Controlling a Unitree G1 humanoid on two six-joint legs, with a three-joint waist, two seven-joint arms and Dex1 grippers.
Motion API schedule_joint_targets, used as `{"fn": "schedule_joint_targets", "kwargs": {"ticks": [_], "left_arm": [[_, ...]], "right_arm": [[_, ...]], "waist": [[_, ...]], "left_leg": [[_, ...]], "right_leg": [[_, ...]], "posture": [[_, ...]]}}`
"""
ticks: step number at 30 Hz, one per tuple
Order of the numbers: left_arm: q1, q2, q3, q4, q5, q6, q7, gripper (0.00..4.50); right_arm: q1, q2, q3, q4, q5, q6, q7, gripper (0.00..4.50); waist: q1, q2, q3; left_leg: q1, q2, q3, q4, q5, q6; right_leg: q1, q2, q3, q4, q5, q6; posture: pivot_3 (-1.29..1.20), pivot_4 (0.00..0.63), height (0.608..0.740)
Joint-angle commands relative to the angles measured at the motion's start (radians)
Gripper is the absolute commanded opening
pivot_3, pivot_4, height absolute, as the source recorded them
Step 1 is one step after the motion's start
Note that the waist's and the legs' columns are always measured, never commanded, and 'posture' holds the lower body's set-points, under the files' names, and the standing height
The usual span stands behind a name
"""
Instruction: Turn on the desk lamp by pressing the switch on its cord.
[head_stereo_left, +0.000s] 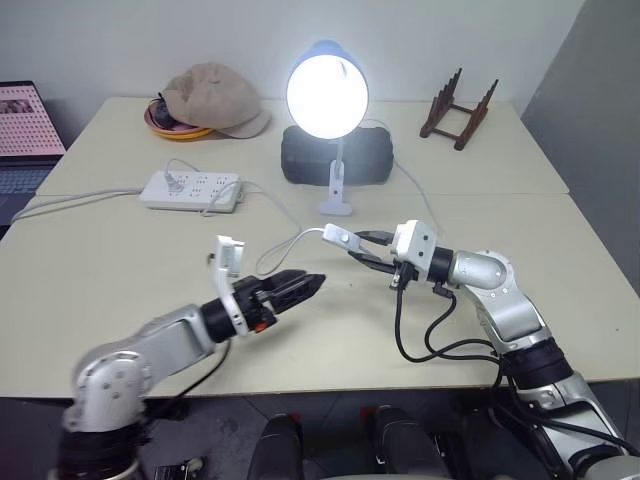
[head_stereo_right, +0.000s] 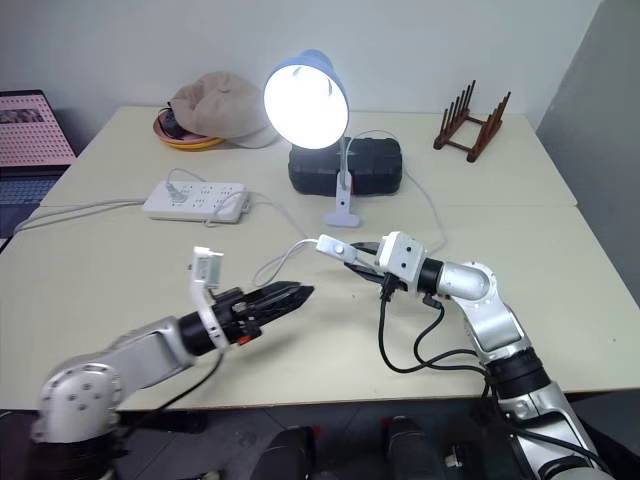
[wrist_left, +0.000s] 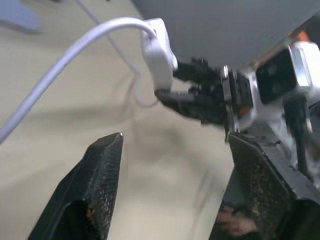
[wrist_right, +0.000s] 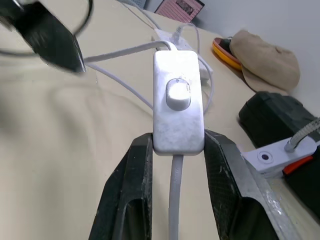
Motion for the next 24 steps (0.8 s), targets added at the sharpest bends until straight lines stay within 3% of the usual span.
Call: {"fn": "schedule_joint_targets", "kwargs": {"ticks": [1,6,14,16,24], "left_arm": [[-0.029,0.22,0.05,-0.108,0.149,-0.032,-0.156,4.49],[-0.078,0.407,0.012,-0.07,0.394,-0.177,-0.337,4.49],[-0.126,0.457,-0.055,-0.007,0.57,-0.289,-0.511,4.49],[-0.15,0.461,-0.065,0.026,0.6,-0.3,-0.539,4.5],[-0.256,0.453,-0.083,0.179,0.646,-0.296,-0.633,4.5]], "right_arm": [[-0.092,0.038,0.029,0.171,-0.032,-0.073,0.026,1.08],[-0.168,0.059,0.087,0.377,-0.108,-0.112,0.058,1.08],[-0.212,0.054,0.1,0.502,-0.134,-0.104,0.129,1.08],[-0.202,0.046,0.08,0.468,-0.108,-0.084,0.144,1.78],[-0.055,-0.098,-0.07,-0.012,0.189,0.284,0.31,3.44]], "waist": [[-0.001,-0.002,0.001],[-0.002,-0.002,0.002],[-0.004,-0.002,0.002],[-0.004,-0.002,0.002],[0.004,0.0,0.003]], "left_leg": [[0.0,0.0,0.0,0.0,0.0,0.0],[0.0,-0.001,0.002,-0.001,0.0,0.0],[-0.007,0.0,0.002,-0.005,0.0,-0.001],[-0.007,0.0,0.002,-0.005,0.0,0.0],[-0.007,0.0,0.002,-0.004,0.0,0.0]], "right_leg": [[0.0,0.0,0.0,0.0,0.0,0.0],[0.0,-0.001,0.001,-0.004,0.0,0.0],[-0.007,-0.001,-0.001,-0.003,0.002,0.002],[-0.007,-0.001,-0.001,-0.002,0.001,0.003],[-0.008,-0.001,-0.001,-0.002,0.001,0.004]], "posture": [[0.0,0.15,0.74],[0.0,0.15,0.74],[0.0,0.15,0.74],[0.0,0.15,0.74],[0.0,0.15,0.74]]}}
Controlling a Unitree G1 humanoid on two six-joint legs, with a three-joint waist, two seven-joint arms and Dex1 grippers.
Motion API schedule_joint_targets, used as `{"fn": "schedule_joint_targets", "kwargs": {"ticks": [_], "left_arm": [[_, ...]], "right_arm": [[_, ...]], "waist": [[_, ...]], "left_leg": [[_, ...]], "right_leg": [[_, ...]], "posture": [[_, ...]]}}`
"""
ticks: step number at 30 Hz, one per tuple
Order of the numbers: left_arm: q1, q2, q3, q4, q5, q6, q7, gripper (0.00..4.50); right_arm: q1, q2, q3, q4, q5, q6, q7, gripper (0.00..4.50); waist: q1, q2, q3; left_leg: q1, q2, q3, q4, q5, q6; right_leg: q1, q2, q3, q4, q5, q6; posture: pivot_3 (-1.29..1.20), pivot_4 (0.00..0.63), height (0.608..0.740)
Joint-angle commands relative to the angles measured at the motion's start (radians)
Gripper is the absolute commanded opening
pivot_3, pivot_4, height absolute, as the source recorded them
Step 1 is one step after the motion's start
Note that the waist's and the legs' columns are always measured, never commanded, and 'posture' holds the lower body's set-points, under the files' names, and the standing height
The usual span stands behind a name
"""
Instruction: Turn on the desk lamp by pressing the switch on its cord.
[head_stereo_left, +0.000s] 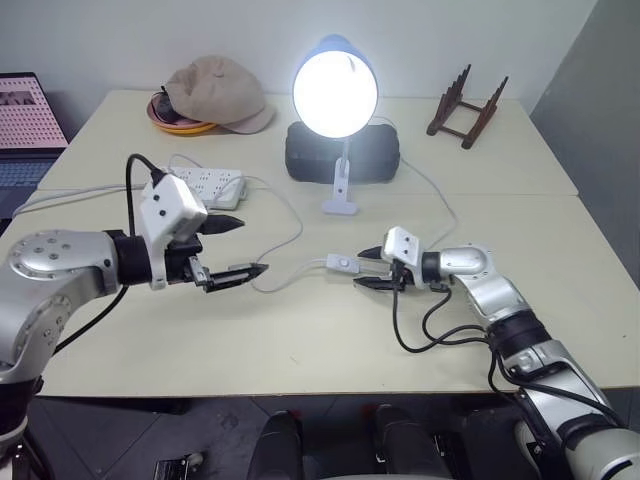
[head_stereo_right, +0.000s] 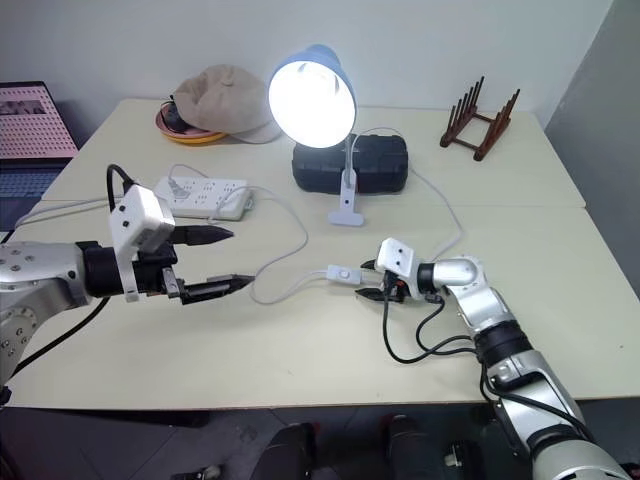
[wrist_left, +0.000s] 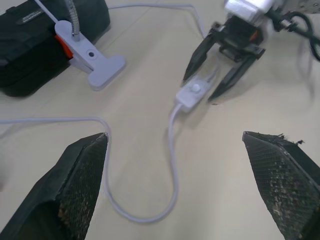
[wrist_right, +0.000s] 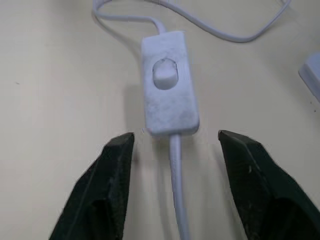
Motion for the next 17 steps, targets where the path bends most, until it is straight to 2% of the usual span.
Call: {"fn": "schedule_joint_targets", "kwargs": {"ticks": [1,5,11,17], "left_arm": [[-0.043,0.01,0.001,0.063,0.034,-0.02,-0.057,4.5],[-0.064,0.018,-0.003,0.098,0.039,-0.007,-0.111,4.5],[-0.131,0.038,-0.005,0.176,0.06,0.001,-0.177,4.5],[-0.157,0.015,-0.022,0.213,0.082,-0.003,-0.197,4.5]], "right_arm": [[0.058,-0.09,-0.114,-0.297,0.183,0.222,0.062,3.71],[0.108,-0.18,-0.169,-0.438,0.245,0.323,0.074,4.48],[0.183,-0.306,-0.264,-0.574,0.329,0.442,0.071,4.5],[0.213,-0.301,-0.288,-0.626,0.372,0.508,0.009,4.5]], "waist": [[0.002,0.001,0.001],[0.0,0.002,0.001],[0.0,0.002,0.001],[-0.005,0.001,0.001]], "left_leg": [[-0.001,0.0,0.0,0.0,0.0,0.0],[-0.001,0.001,0.0,0.0,0.0,0.0],[-0.001,0.0,0.0,0.0,0.0,0.0],[-0.001,0.001,0.0,0.0,0.0,0.0]], "right_leg": [[-0.001,0.0,0.0,0.001,0.0,0.0],[-0.002,0.001,0.0,0.002,-0.001,0.0],[-0.003,0.001,0.0,0.002,-0.001,0.0],[-0.003,0.001,0.0,0.003,-0.001,0.0]], "posture": [[0.0,0.15,0.74],[0.0,0.15,0.74],[0.0,0.15,0.74],[0.0,0.15,0.74]]}}
